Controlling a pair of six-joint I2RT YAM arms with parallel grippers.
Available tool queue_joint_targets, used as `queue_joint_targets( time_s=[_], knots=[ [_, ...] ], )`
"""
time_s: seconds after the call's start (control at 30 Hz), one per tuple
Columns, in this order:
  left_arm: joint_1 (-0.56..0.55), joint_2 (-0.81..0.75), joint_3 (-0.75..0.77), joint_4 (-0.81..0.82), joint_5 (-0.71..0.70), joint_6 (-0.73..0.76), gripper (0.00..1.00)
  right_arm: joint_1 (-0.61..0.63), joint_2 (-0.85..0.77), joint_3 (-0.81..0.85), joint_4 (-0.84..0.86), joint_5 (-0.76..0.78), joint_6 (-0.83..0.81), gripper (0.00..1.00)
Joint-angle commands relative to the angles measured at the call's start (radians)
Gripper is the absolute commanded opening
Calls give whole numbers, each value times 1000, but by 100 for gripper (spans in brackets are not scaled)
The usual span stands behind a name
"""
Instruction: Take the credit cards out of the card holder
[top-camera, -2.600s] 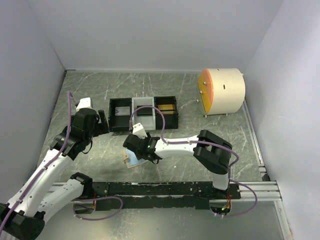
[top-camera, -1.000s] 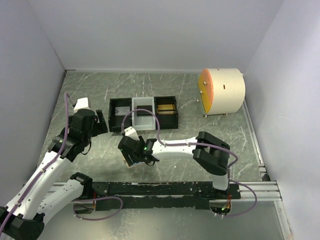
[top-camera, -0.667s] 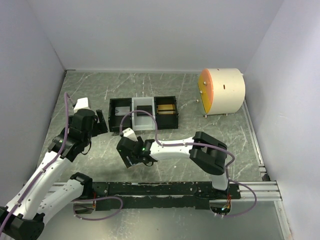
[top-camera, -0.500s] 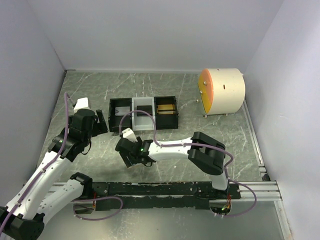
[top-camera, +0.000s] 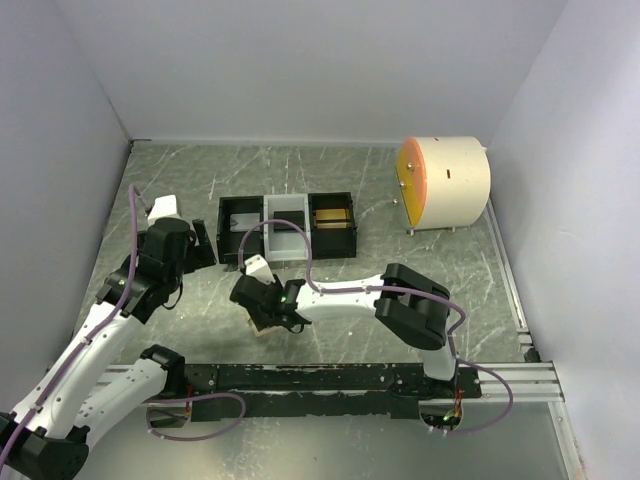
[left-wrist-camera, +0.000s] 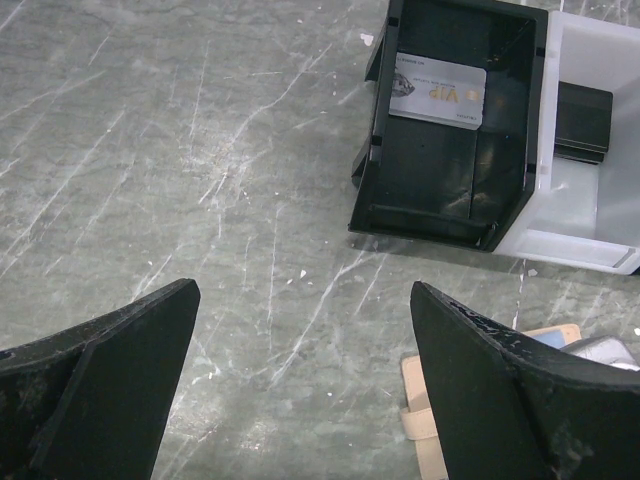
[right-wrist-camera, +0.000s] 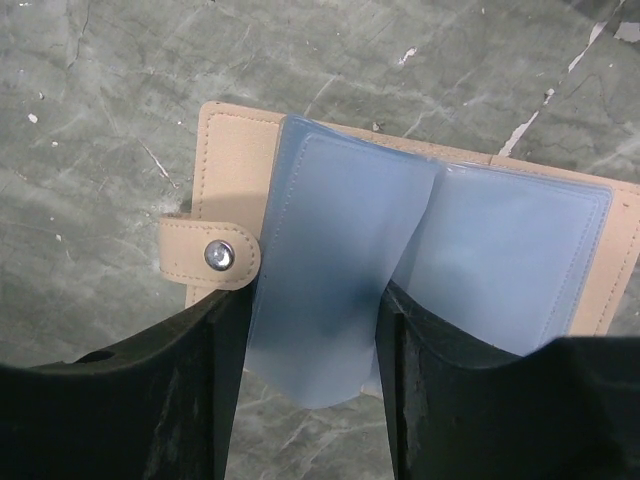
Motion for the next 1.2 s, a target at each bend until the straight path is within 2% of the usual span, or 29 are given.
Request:
queue_joint_targets(
  time_s=[0.0,0.03,0.2,0.37,0.5,0.6,0.7,0.83,0.93,1.0,1.17],
  knots=[
    [3,1,3,-3,-7,-1,98,-9,-5,-20,-2,6,4,50],
    [3,2,4,-3,-6,0,98,-11,-17,-23,4,1,5,51],
    [3,8,2,1,-4,3,99,-15,-98,-15,13,-5,-9,71],
    [3,19,7,-2,-4,0,100,-27,-239,-13,32,36,-71,78],
    [3,22,13,-8,-15,-8,100,-64,-371,-59,38,136,-113,81],
    [3,16,14,-7,-29,-17,100,-160,-476,-131,42,173,-124,86],
    [3,2,13,-5,-52,-27,100,-385,-613,-236,67,55,-150,87],
    [3,-14,17,-6,-73,-34,100,-567,-772,-334,96,34,-239,91],
    [3,-25,29,-22,-88,-49,100,-658,-865,-351,84,92,-279,99],
    [3,-40,32,-24,-102,-54,100,-710,-919,-347,79,92,-325,100],
    [3,-107,25,-11,-122,-53,100,-717,-1028,-303,49,63,-407,100]
  ],
)
